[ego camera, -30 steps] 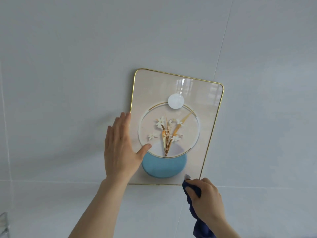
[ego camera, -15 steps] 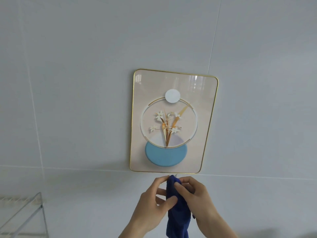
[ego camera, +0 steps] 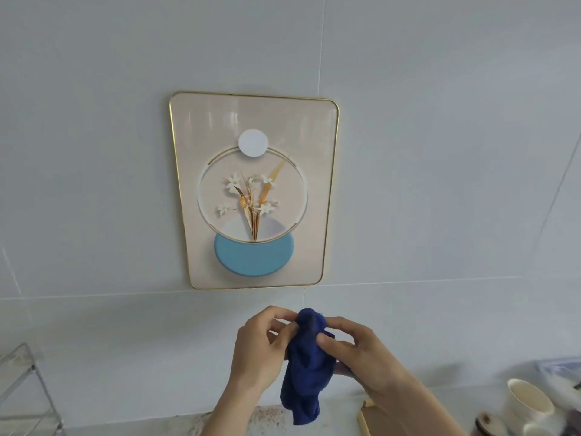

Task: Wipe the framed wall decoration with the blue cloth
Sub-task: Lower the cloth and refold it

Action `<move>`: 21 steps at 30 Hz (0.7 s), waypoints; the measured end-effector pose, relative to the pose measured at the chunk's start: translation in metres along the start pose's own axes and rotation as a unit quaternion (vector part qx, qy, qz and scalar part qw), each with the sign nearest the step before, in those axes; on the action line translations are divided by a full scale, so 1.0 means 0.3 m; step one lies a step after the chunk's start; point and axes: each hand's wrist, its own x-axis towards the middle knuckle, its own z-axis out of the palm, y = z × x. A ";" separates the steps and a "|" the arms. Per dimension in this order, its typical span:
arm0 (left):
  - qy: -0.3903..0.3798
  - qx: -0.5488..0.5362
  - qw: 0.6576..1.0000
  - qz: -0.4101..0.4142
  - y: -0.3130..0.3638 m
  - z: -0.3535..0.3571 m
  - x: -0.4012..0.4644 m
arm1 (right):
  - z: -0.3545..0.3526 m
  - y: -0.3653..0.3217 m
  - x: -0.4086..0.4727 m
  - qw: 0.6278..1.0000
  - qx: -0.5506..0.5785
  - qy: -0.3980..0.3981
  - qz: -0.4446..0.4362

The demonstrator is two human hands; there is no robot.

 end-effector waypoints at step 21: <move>-0.110 0.159 0.979 -0.061 -0.148 0.687 0.000 | -0.648 0.385 -0.119 0.928 -0.322 0.175 0.069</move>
